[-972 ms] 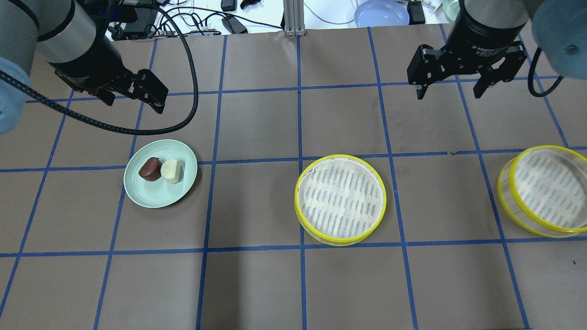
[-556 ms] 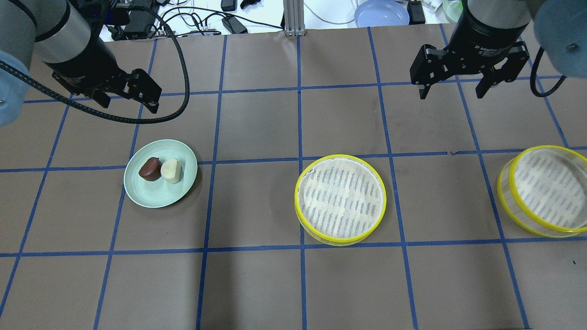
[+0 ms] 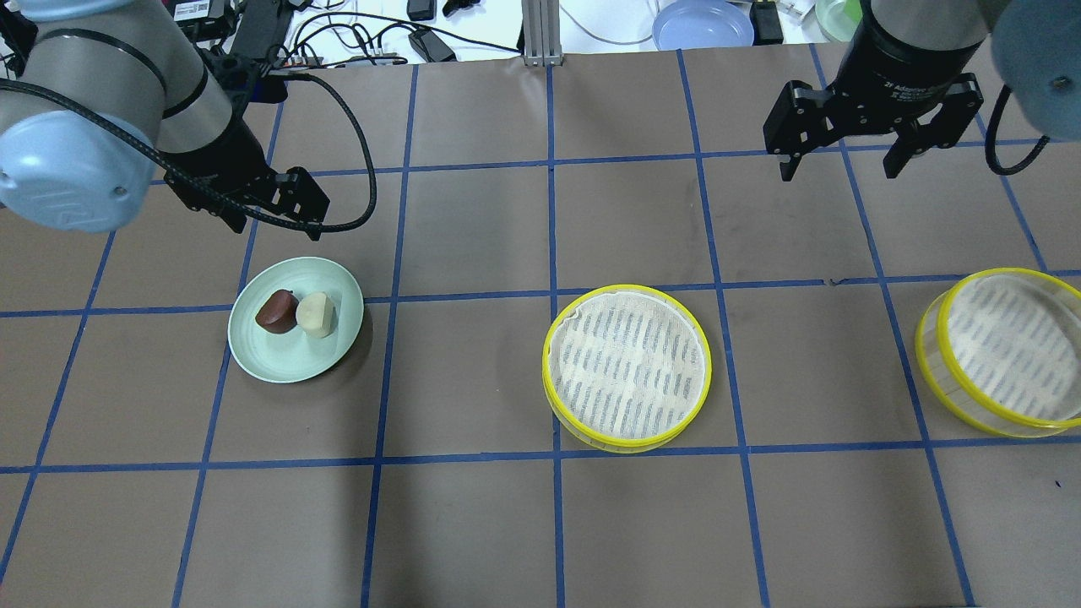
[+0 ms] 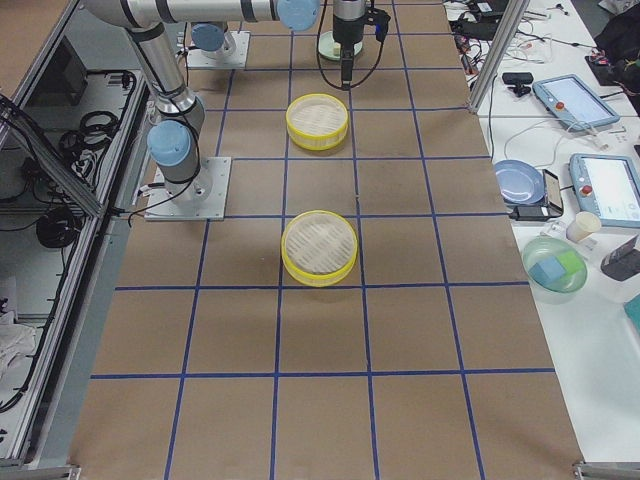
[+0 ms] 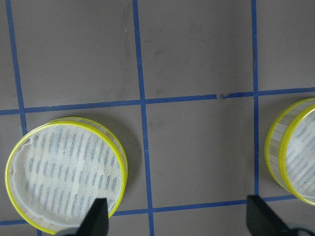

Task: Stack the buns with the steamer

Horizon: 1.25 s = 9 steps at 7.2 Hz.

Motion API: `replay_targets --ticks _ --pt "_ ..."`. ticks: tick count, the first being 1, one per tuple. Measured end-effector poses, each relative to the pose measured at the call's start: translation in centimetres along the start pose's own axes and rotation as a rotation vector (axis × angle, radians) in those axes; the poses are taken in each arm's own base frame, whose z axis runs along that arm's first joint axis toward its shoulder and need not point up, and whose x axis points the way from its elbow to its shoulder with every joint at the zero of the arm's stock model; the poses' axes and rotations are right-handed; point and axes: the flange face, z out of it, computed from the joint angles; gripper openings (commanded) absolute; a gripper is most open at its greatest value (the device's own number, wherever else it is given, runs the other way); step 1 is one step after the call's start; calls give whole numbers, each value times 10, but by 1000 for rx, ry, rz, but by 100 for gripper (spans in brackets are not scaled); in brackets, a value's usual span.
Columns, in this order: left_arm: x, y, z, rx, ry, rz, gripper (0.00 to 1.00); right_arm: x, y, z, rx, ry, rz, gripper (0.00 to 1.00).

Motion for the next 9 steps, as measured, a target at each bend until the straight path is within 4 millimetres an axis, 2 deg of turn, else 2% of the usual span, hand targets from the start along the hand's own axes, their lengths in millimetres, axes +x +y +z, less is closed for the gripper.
replay_targets --ticks 1,2,3,5,7,8,9 --pt "-2 -7 29 -29 5 9 100 3 -1 0 -2 1 3 100" --pt "-6 -12 54 -64 13 18 95 10 -3 2 -8 0 5 100" --pt "-11 -18 76 -95 21 21 89 19 -5 3 -11 0 0 100" --pt "-19 -29 112 -141 34 20 89 38 -10 4 -10 2 -6 100" --pt "-24 -36 139 -189 28 21 79 69 -15 8 -25 5 -7 99" --pt "-27 -38 150 -210 17 21 79 88 -18 14 -35 4 -20 97" --pt "-28 -39 158 -226 12 21 70 119 -22 29 -61 1 -29 95"
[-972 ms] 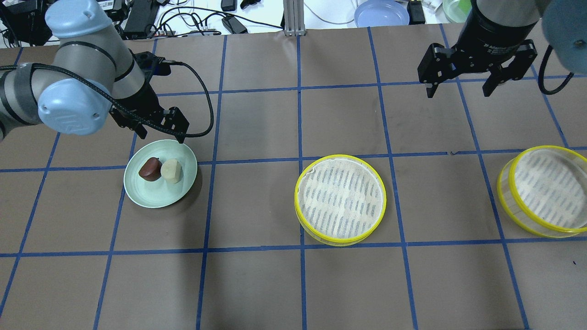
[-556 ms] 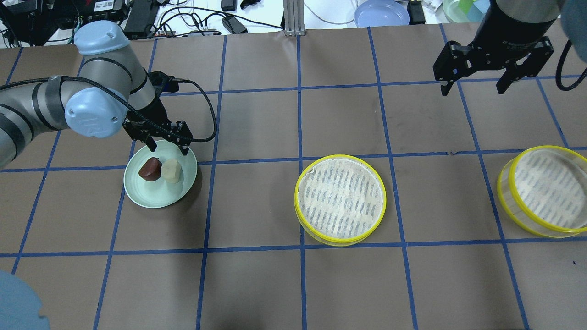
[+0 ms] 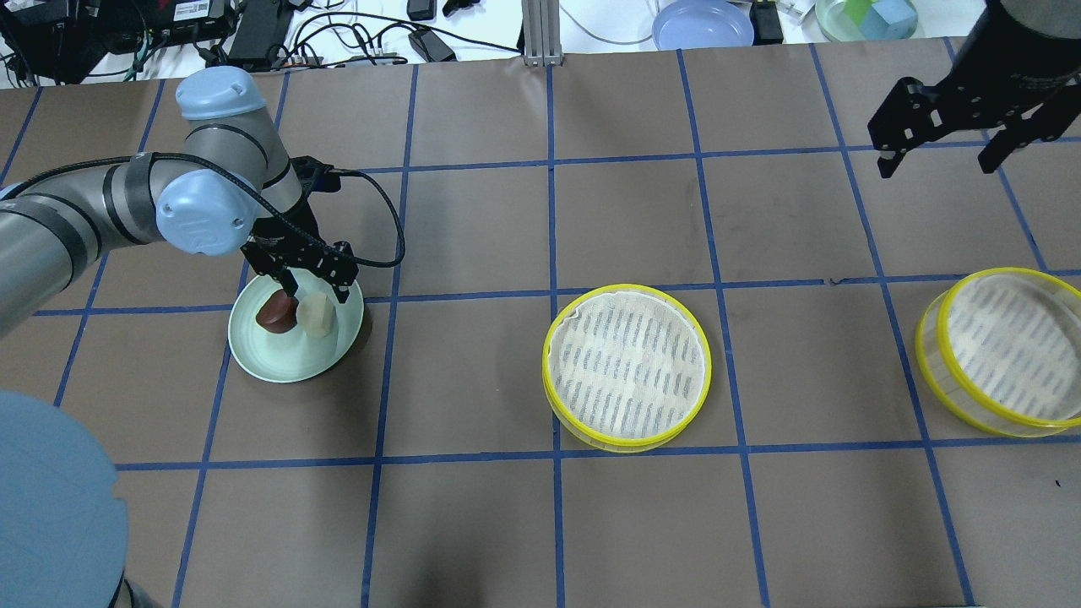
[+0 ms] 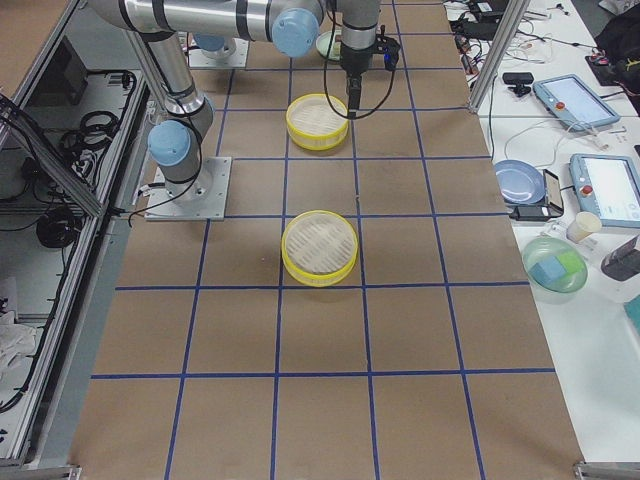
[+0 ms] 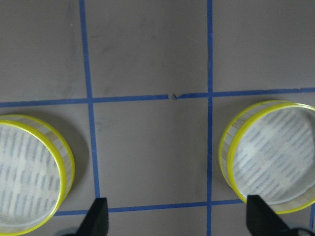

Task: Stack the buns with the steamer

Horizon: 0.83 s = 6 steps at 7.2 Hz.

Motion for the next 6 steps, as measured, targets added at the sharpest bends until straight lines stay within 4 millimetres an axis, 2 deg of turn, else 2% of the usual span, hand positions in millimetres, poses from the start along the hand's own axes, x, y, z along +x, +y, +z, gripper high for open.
replay_targets --ticks 1,2,4,5,6 --pt "-1 -3 7 -14 0 0 41 42 2 25 -38 10 -4 93" --pt "-2 -5 13 -27 -5 0 3 90 9 55 -70 34 -5 92" --pt "-7 -6 20 -51 -37 -10 0 187 22 127 -112 30 -31 86" --pt "-12 -6 19 -51 -42 -31 0 228 25 164 -132 14 -38 86" --pt "-17 -3 12 -41 -42 -50 0 260 26 202 -140 8 -49 86"
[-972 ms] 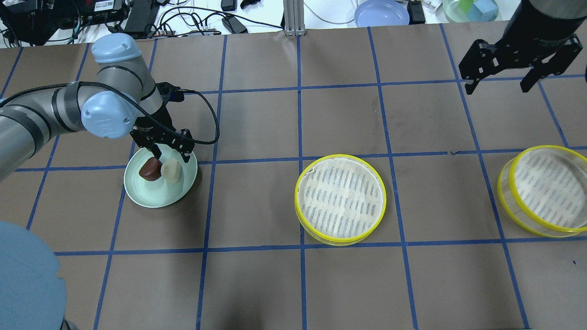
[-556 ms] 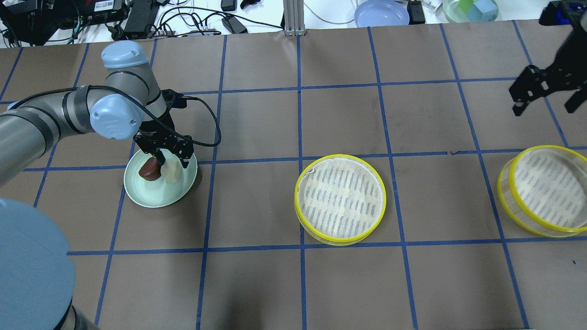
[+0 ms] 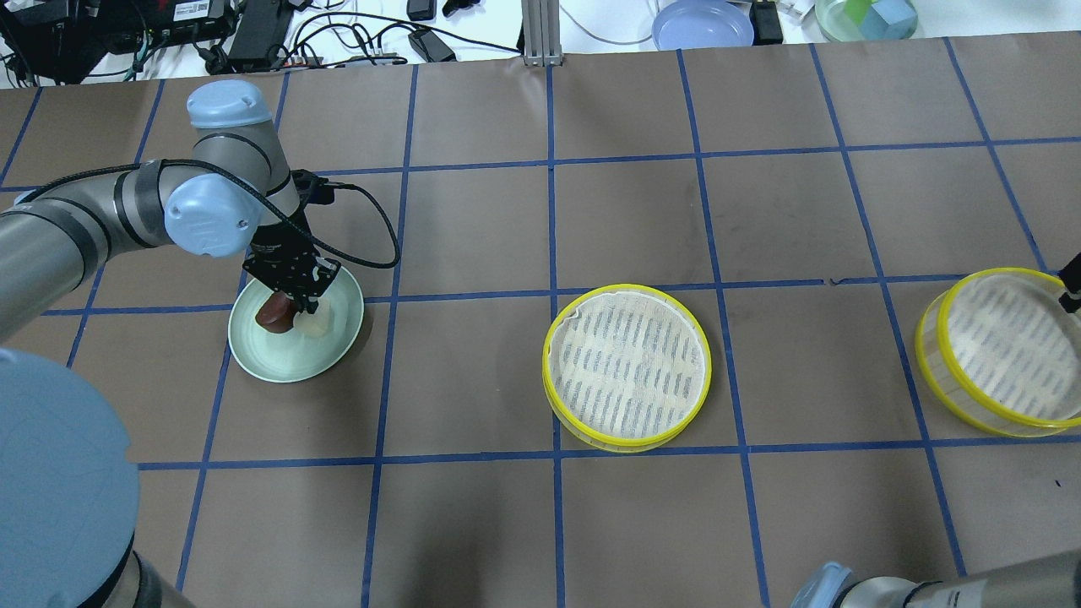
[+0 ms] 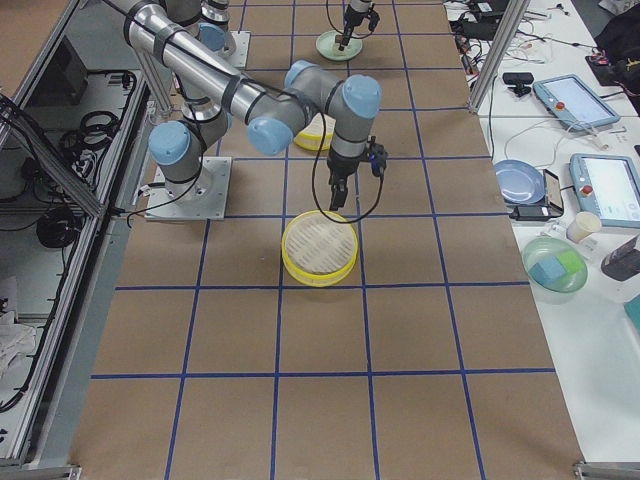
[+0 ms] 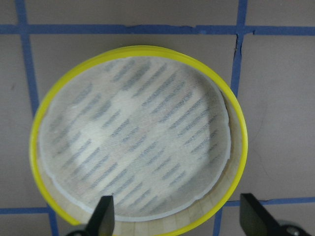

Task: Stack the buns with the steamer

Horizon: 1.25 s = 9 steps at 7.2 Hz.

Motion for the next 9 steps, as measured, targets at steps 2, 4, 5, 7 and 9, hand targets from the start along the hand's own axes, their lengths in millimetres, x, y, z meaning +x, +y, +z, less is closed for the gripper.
replay_targets --ticks 2,4,5,7,9 --pt "10 11 -41 29 56 -61 0 41 -1 58 10 -9 -28 52" --pt "63 27 -110 59 131 -142 0 53 -2 74 23 -1 -67 13" --pt "107 36 -136 81 157 -155 0 56 -2 77 24 2 -80 0" --pt "199 46 -154 128 285 -157 0 63 -1 79 24 3 -89 0" --pt "272 53 -140 136 366 -116 0 67 0 64 31 14 -88 0"
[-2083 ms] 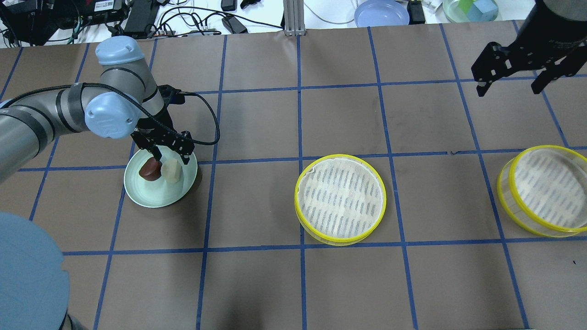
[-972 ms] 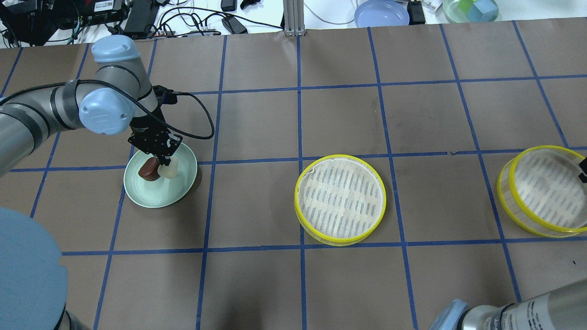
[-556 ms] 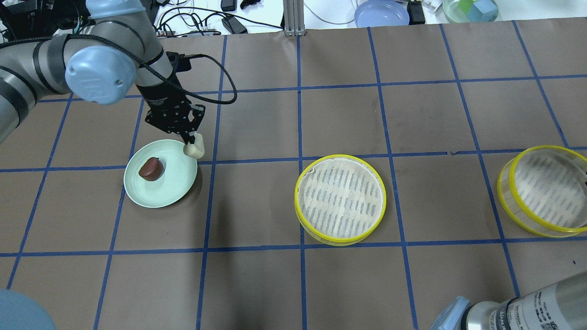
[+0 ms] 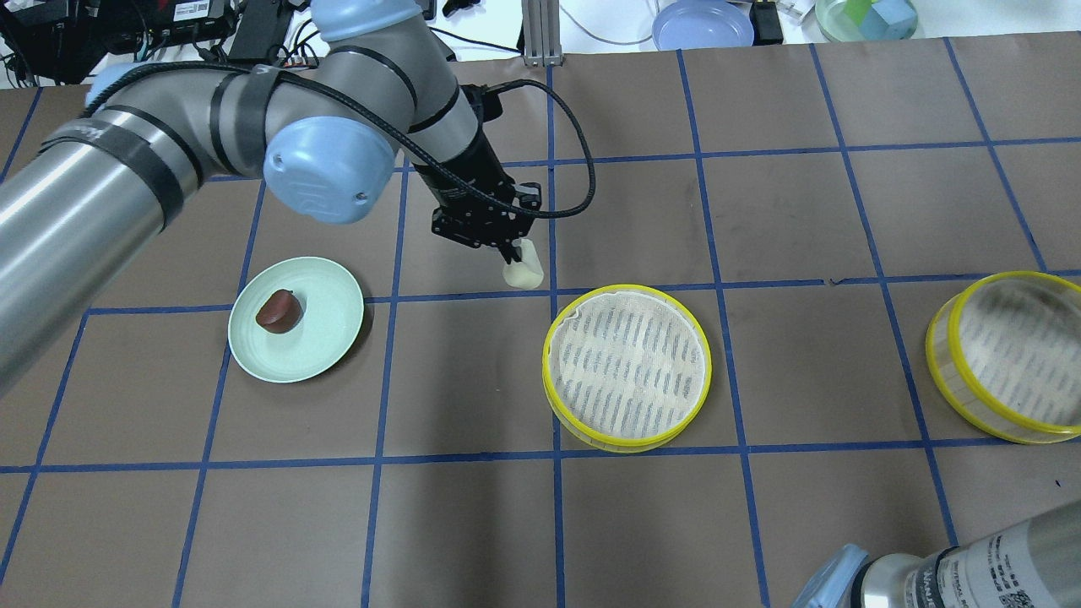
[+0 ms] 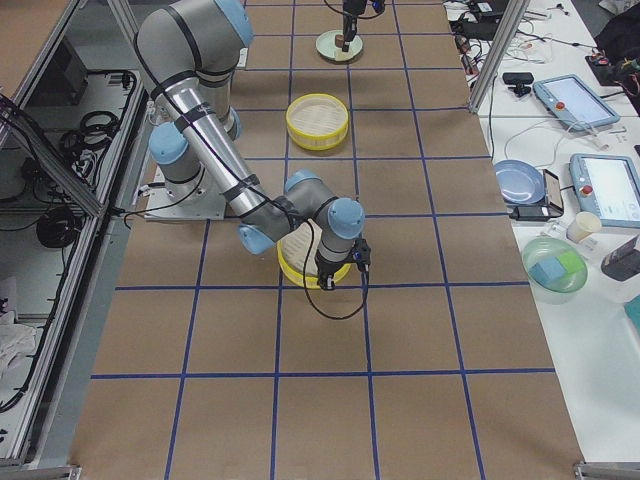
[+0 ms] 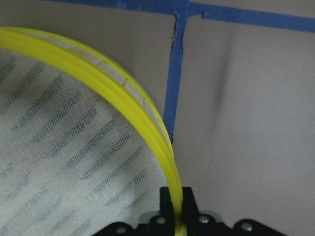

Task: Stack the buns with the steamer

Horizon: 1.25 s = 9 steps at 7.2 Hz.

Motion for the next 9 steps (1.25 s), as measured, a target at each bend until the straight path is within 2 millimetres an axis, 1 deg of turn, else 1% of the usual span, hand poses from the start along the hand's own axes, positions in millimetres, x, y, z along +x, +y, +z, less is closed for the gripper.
replay_targets --ticks 1,2,3,4,5,6,7,8,9 --pt "20 14 22 -20 27 20 0 2 -1 -20 3 0 2 0" --pt "31 25 45 -35 48 38 0 -4 -2 -45 -3 -12 13 0" --pt "32 28 65 -42 57 44 0 -23 -6 -74 -17 -26 33 0" --pt "31 27 80 -49 59 34 15 -57 -13 -106 -31 -32 55 0" --pt "29 25 90 -59 56 17 18 -99 -24 -130 -38 -33 75 0" --pt "27 24 97 -67 48 7 23 -141 -35 -146 -36 -35 98 0" --pt "25 24 102 -78 37 -3 60 -184 -47 -156 -29 -40 127 0" --pt "22 24 107 -94 27 -31 86 -224 -58 -162 -25 -43 150 0" --pt "21 26 108 -102 22 -66 100 -257 -65 -165 -22 -42 169 0"
